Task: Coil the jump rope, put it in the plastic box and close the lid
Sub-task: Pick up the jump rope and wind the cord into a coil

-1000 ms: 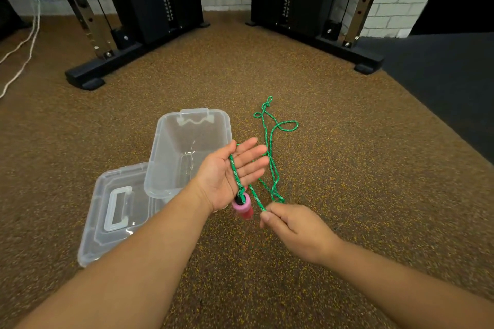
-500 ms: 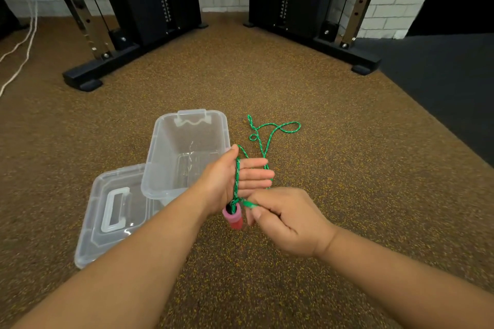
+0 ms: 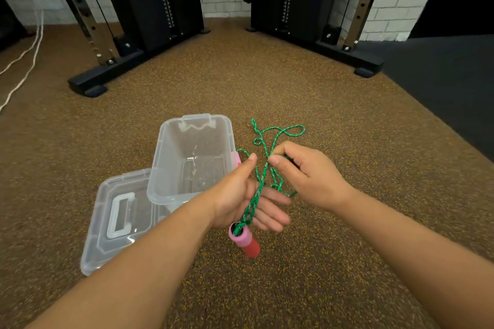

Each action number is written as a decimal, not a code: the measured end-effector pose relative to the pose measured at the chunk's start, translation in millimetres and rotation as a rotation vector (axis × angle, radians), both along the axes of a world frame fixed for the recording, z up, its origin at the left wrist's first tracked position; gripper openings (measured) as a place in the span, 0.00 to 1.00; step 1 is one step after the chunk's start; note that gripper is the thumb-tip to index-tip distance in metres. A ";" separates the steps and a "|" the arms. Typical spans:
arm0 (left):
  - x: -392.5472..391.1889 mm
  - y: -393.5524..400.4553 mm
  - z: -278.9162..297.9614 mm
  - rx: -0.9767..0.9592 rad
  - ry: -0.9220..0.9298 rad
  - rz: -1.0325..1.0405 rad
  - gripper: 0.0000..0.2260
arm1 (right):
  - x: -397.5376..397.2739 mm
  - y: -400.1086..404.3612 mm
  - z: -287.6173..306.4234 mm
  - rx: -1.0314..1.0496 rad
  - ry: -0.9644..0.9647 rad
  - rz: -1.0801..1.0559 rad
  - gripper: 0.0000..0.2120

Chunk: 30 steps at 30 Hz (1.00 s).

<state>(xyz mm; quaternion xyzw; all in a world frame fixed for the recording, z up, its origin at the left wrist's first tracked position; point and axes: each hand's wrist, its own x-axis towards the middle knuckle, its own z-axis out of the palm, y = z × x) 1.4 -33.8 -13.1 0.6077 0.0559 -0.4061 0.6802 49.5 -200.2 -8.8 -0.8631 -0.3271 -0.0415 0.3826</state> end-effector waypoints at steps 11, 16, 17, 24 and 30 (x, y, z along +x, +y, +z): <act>-6.7 4.1 7.2 -0.136 -0.032 0.082 0.19 | 3.3 3.0 -39.6 0.219 0.394 -0.148 0.11; 1.3 4.1 6.2 -0.257 -0.047 0.288 0.23 | -11.4 8.4 -52.9 0.267 0.550 -0.142 0.13; 2.5 3.8 6.6 -0.278 -0.049 0.325 0.23 | -13.8 9.6 -54.3 0.265 0.563 -0.144 0.14; 11.1 8.8 4.6 -0.368 -0.124 0.603 0.19 | -24.3 1.3 -59.7 0.117 0.530 -0.147 0.15; 12.7 8.7 4.0 -0.384 -0.118 0.696 0.20 | -36.4 0.6 -50.6 -0.092 0.366 -0.029 0.12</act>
